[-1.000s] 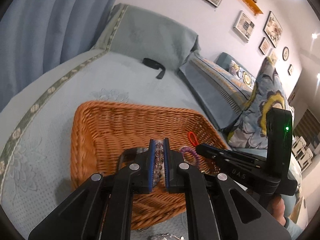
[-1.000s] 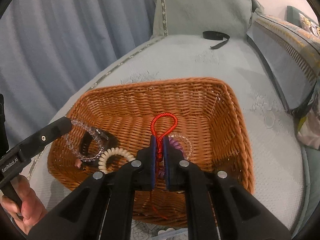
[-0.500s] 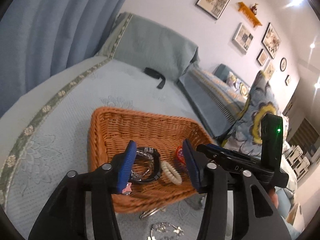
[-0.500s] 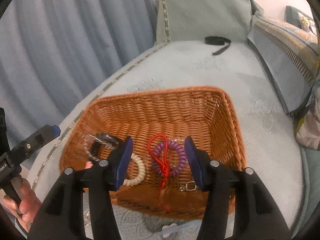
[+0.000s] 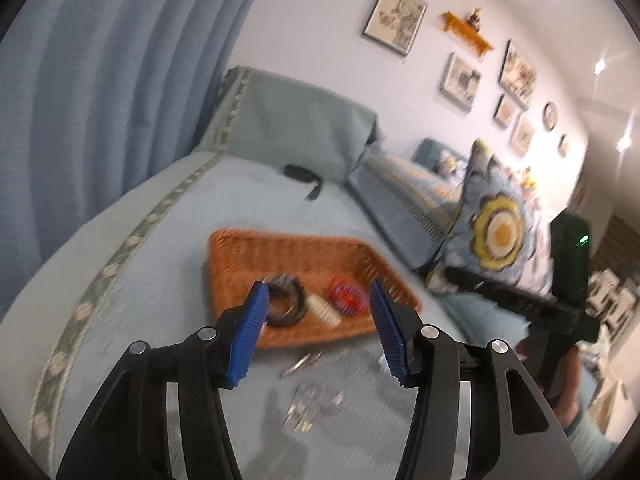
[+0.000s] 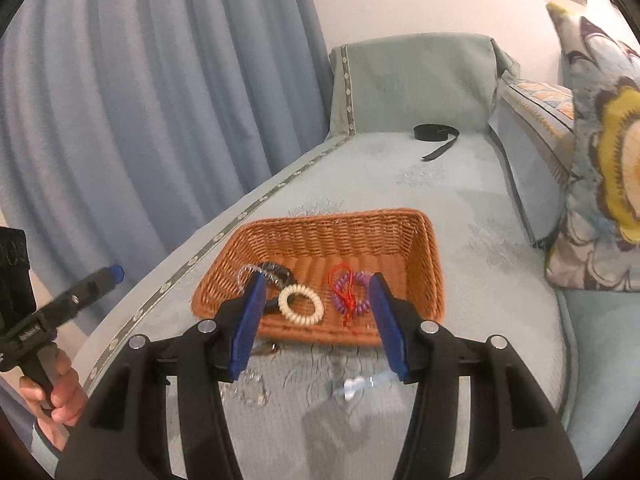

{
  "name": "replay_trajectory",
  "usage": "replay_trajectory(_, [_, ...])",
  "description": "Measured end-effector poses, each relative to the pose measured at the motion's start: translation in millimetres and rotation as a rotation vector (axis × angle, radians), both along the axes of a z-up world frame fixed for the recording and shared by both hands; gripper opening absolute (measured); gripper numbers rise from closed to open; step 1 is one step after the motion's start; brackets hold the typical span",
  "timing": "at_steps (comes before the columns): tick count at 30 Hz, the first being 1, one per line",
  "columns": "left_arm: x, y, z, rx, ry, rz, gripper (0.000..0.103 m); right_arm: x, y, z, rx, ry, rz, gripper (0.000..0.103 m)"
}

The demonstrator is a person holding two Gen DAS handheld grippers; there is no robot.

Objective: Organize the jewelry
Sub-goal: 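Withdraw both tools from the basket toward the silver chains on the bed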

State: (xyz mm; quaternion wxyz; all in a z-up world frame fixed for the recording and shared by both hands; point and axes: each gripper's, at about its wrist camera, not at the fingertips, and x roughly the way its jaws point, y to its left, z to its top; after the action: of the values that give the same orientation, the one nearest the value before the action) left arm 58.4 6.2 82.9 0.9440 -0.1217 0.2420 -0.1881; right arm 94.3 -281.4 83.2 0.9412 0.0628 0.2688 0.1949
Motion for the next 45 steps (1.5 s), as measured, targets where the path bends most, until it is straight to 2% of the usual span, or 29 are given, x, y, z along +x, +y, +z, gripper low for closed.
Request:
replay_trajectory(3, [-11, 7, -14, -0.044, 0.058, 0.017, 0.051, -14, -5, -12, -0.006, 0.014, 0.002, 0.05])
replay_trajectory(5, [-13, 13, -26, -0.065, 0.1, 0.048, 0.051, -17, -8, -26, 0.001, 0.054, 0.005, 0.05])
replay_trajectory(8, [-6, 17, -48, -0.089, 0.177, 0.086, 0.049, -19, -11, -49, 0.014, 0.112, 0.002, 0.05])
replay_trajectory(14, [9, 7, -83, -0.119, 0.253, 0.099, 0.049, -12, -10, -88, 0.001, 0.197, -0.011, 0.05])
replay_trajectory(21, [14, -14, -107, 0.111, 0.314, 0.063, 0.046, -8, -3, -115, 0.005, 0.253, -0.001, 0.05])
replay_trajectory(26, [10, -35, -119, 0.272, 0.348, 0.008, 0.046, -9, 33, -125, -0.028, 0.287, 0.062, 0.05])
replay_trajectory(29, [9, -32, -119, 0.27, 0.347, 0.004, 0.046, -9, 65, -128, -0.089, 0.29, 0.101, 0.05])
replay_trajectory(32, [8, -27, -118, 0.253, 0.342, -0.003, 0.046, -2, 85, -128, -0.12, 0.299, 0.112, 0.037])
replay_trajectory(34, [6, -30, -118, 0.259, 0.341, -0.002, 0.046, 7, 98, -127, -0.142, 0.304, 0.116, 0.035])
replay_trajectory(35, [6, -30, -118, 0.258, 0.343, -0.006, 0.046, 11, 104, -126, -0.156, 0.306, 0.114, 0.03])
replay_trajectory(39, [5, -37, -118, 0.277, 0.337, -0.024, 0.046, 19, 129, -127, -0.259, 0.293, 0.101, 0.016])
replay_trajectory(42, [6, -41, -119, 0.285, 0.337, -0.03, 0.046, 14, 127, -128, -0.29, 0.285, 0.074, 0.01])
replay_trajectory(45, [6, -46, -120, 0.296, 0.332, -0.037, 0.046, 5, 110, -127, -0.289, 0.286, 0.027, 0.01])
